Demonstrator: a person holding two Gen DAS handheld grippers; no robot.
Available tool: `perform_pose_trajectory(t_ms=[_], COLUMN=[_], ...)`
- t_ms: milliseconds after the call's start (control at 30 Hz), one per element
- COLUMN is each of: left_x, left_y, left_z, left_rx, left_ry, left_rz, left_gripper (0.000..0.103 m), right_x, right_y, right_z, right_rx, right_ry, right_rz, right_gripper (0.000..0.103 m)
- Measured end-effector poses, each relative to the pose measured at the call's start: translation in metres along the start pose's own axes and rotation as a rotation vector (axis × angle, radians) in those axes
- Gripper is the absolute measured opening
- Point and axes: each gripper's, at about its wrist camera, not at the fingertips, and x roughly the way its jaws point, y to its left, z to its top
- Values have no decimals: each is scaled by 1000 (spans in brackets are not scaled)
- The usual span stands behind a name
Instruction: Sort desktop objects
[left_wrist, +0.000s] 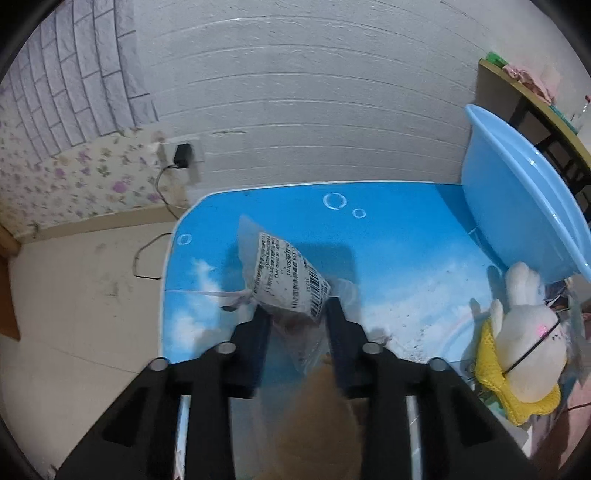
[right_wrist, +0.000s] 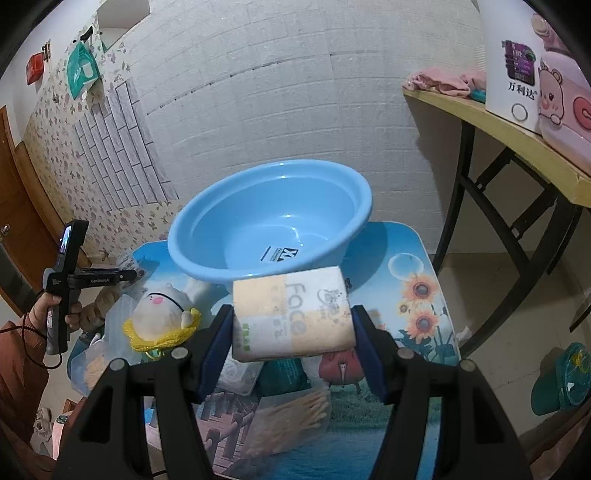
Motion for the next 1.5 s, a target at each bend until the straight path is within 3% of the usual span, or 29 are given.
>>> perform_pose_trajectory(t_ms=[100,300,633,867,1300,1500], left_x=[-5,-25,-95,-124,-109,-90], left_y=[-7,-28,-83,-124,-194,-227], left_z=[0,-1,14,16,35,34], left_rx=[29,63,134,207,294,336], left_ry=[-22,-79,-236,-260,-236,-222], left_rz=[17,-16,-110,-169,-204,-161], left_gripper=[18,18,18,18,18,18], right_x=[0,-5,-4,18,37,39], right_y=[0,0,8,14,2,-4], right_z=[-1,5,25,35,45,49], right_rx=[-1,-2,-33,-64,-54,-57], right_ry=[-2,-22,-80,-65,-61,-57], right_rz=[0,3,47,90,117,107], right_gripper=[62,62,62,62,62,63])
